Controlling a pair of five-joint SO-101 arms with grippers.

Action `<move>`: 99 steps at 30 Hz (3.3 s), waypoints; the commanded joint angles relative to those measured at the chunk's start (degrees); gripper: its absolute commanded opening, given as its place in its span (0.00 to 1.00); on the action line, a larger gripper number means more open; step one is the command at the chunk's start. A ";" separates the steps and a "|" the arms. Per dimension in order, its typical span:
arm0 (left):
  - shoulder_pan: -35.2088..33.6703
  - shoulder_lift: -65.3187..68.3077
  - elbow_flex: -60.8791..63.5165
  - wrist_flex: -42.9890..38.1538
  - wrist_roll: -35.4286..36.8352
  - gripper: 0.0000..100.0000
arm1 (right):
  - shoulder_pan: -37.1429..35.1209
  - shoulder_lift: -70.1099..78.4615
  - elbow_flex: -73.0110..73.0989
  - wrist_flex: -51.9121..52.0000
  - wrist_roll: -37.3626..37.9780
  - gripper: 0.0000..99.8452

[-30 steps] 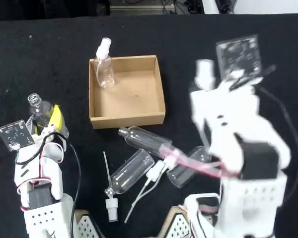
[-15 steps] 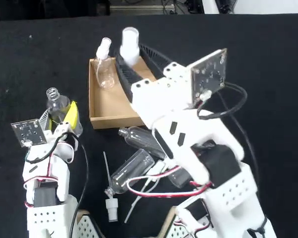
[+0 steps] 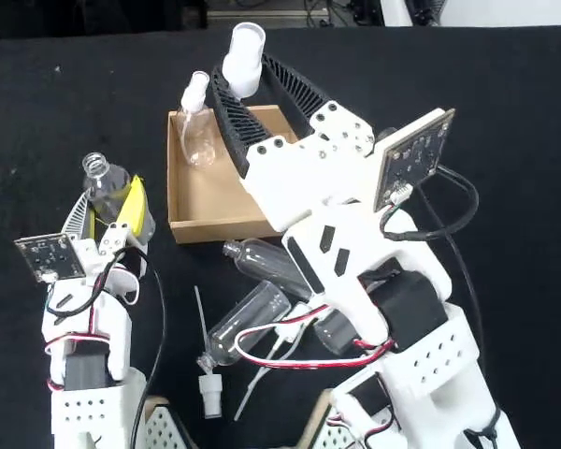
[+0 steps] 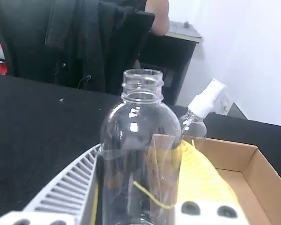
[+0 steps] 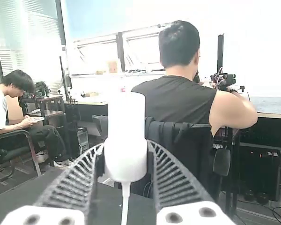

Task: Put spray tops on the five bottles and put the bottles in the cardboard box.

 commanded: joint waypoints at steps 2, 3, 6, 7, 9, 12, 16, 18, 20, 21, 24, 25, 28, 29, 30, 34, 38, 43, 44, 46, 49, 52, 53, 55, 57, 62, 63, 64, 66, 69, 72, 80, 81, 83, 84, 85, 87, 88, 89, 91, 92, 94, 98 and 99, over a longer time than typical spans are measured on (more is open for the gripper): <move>0.48 -0.88 1.27 -1.85 0.44 0.12 | -0.53 -1.71 -0.75 -1.85 -0.35 0.01; 0.48 -0.88 1.27 -1.85 0.44 0.12 | -0.53 -1.71 -0.75 -1.85 -0.35 0.01; 0.48 -0.88 1.27 -2.46 0.44 0.12 | -0.53 -1.71 -0.75 -1.85 -0.35 0.01; 0.40 -0.79 1.27 -3.34 0.44 0.12 | -0.70 -1.71 -0.66 -1.85 -0.35 0.01; 0.40 -0.70 1.27 -4.13 0.35 0.12 | -0.70 -1.71 -0.48 -1.85 -0.35 0.01; 0.57 -0.79 1.27 -4.22 0.44 0.12 | -0.79 -1.71 -0.48 -1.85 -0.35 0.01; 4.70 -0.79 1.27 -4.04 0.44 0.12 | -0.79 -1.71 -0.48 -1.85 -0.35 0.01; 9.10 -0.79 1.27 -3.87 0.09 0.12 | -0.79 -1.71 -0.48 -1.85 -0.35 0.01; 12.09 -0.79 1.27 -3.87 0.09 0.12 | -0.70 -1.71 -0.48 -1.85 -0.35 0.01; 13.05 -0.79 1.27 -3.87 0.09 0.12 | -0.62 -1.71 -0.48 -1.85 -0.35 0.01; 13.32 -0.79 1.27 -4.13 0.09 0.12 | -0.70 -1.71 -0.48 -1.85 -0.35 0.01; 13.32 -0.79 1.27 -3.96 0.09 0.12 | -0.70 -1.71 -0.48 -1.85 -0.35 0.01; 13.76 -0.70 1.27 -3.87 0.44 0.12 | -0.79 -1.71 -0.48 -1.76 -0.44 0.01; 13.93 -0.79 1.27 -4.04 0.44 0.12 | -0.79 -1.71 -0.48 -1.85 -0.44 0.01; 13.93 -0.79 1.27 -4.22 0.44 0.12 | -0.79 -1.71 -0.48 -1.85 -0.44 0.01; 14.46 -0.79 1.27 -4.22 0.53 0.12 | -0.79 -1.71 -0.48 -1.85 -2.64 0.01; 19.12 -0.79 1.27 -3.96 0.53 0.12 | -0.79 -1.80 -0.48 -1.76 -11.25 0.01; 21.85 -0.79 1.27 -4.13 0.44 0.12 | -0.79 -1.27 -0.40 -2.02 -12.13 0.01; 21.93 -0.79 1.27 -4.22 0.44 0.12 | -0.79 -1.19 -0.40 -2.64 -12.13 0.01; 21.93 -0.79 1.27 -4.31 0.53 0.12 | -0.70 -0.75 0.48 -5.63 -12.04 0.01; 22.02 -0.79 1.27 -5.36 0.53 0.12 | -0.53 1.63 2.68 -13.36 -12.04 0.01; 21.93 -0.79 1.27 -6.24 0.53 0.12 | -0.62 5.23 4.00 -18.64 -12.04 0.01; 21.93 -0.79 1.27 -6.24 0.53 0.12 | -0.62 6.11 4.00 -18.81 -12.04 0.01; 21.93 -0.79 1.27 -6.07 0.53 0.12 | -0.70 7.25 3.91 -18.90 -12.04 0.01; 21.93 -0.79 1.27 -6.07 0.53 0.12 | -0.70 7.96 4.18 -18.90 -12.04 0.01; 21.93 -0.79 1.27 -6.15 0.53 0.12 | -0.79 7.78 5.05 -18.90 -12.04 0.01; 21.93 -0.79 1.27 -6.15 0.53 0.12 | -0.79 7.87 5.32 -18.90 -12.04 0.01; 21.93 -0.79 1.27 -6.15 0.53 0.12 | -0.79 7.96 5.32 -18.90 -12.04 0.01; 21.93 -0.79 1.27 -6.15 0.53 0.12 | -1.67 7.96 5.14 -18.90 -12.04 0.01; 21.93 -0.79 1.27 -6.07 0.53 0.12 | -3.34 7.60 4.09 -18.90 -12.04 0.01; 21.93 -0.79 1.27 -5.98 0.53 0.12 | -5.10 7.60 3.30 -18.90 -12.04 0.01; 21.85 -0.79 1.27 -5.89 0.53 0.12 | -5.01 7.87 4.00 -15.21 -12.04 0.01; 21.85 -0.79 1.27 -5.89 0.53 0.12 | -5.01 7.87 4.00 -14.86 -11.96 0.01; 21.85 -0.79 1.27 -5.89 0.53 0.12 | -4.40 7.87 4.00 -14.77 -10.90 0.01; 21.85 -0.79 1.27 -5.89 0.53 0.12 | -4.04 7.87 4.00 -14.77 -9.67 0.01; 21.85 -0.79 1.27 -5.89 0.53 0.12 | -3.87 7.87 4.00 -14.77 -8.26 0.01; 21.67 -0.79 1.27 -5.89 0.53 0.12 | -3.87 7.69 4.00 -14.77 -6.07 0.01; 21.67 -0.79 1.27 -5.89 0.53 0.12 | -3.87 7.69 4.18 -14.68 -5.54 0.01; 21.67 -0.79 1.27 -5.89 0.53 0.12 | -3.87 7.69 4.70 -14.68 -5.27 0.01; 21.67 -0.79 1.27 -5.89 0.53 0.12 | -4.13 7.60 6.46 -14.68 -5.27 0.01; 21.67 -0.79 1.27 -5.89 0.53 0.12 | -4.22 7.60 7.43 -14.68 -5.36 0.01; 21.67 -0.79 1.27 -5.89 0.53 0.12 | -5.19 7.52 9.19 -14.68 -5.36 0.01; 21.58 -0.79 1.27 -5.89 0.53 0.12 | -5.80 7.52 9.36 -8.53 -5.27 0.03; 21.58 -0.79 1.27 -5.89 0.53 0.12 | -6.24 7.52 8.48 -5.80 -5.27 0.05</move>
